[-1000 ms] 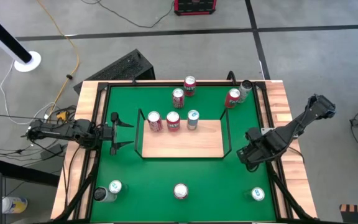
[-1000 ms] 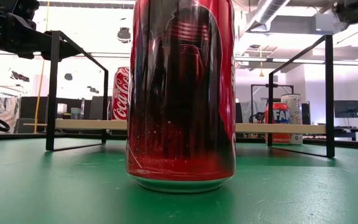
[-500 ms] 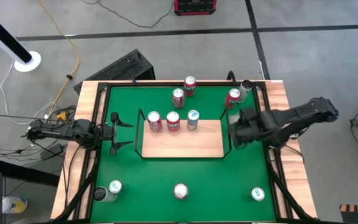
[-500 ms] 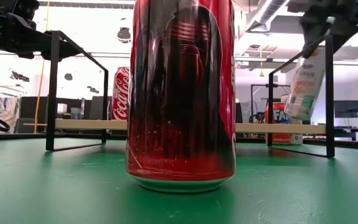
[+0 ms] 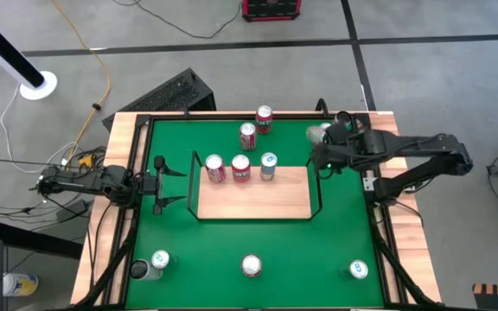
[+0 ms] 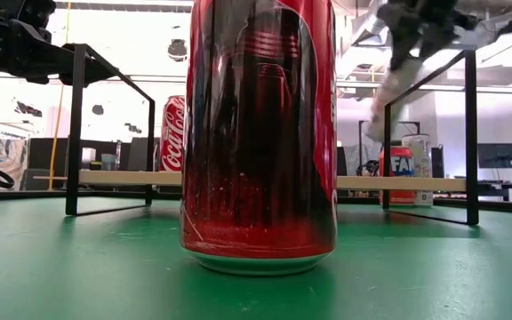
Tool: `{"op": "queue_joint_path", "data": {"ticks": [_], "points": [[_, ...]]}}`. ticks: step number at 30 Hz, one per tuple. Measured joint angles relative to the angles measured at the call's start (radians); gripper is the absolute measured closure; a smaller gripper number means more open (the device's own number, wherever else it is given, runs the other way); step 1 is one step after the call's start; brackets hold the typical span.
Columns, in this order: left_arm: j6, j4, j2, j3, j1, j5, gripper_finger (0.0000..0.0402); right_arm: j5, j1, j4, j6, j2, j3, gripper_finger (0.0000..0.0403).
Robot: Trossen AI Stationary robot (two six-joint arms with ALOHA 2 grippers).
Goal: Place canned beverage on shelf
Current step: Put the middle right white-yellow soda can on the shelf
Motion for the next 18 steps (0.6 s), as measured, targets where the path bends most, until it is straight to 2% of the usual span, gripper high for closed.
{"op": "queue_joint_path", "data": {"ticks": [3, 5, 12, 18], "points": [[0.0, 0.0, 0.0, 0.0, 0.0, 0.0, 0.0095, 0.049, -0.004, 0.043, -0.091, 0.0, 0.062, 0.0125], [0.0, 0.0, 0.0, 0.0, 0.0, 0.0, 0.0095, 0.027, -0.012, 0.084, -0.167, -0.001, 0.096, 0.0125], [-0.001, 0.0, 0.0, 0.0, 0.0, 0.0, 0.0095, -0.276, -0.047, 0.194, -0.356, 0.016, 0.13, 0.0125], [-0.006, 0.0, 0.0, 0.0, 0.0, 0.001, 0.0095, -0.408, -0.075, 0.16, -0.52, 0.087, 0.13, 0.0125]]}}
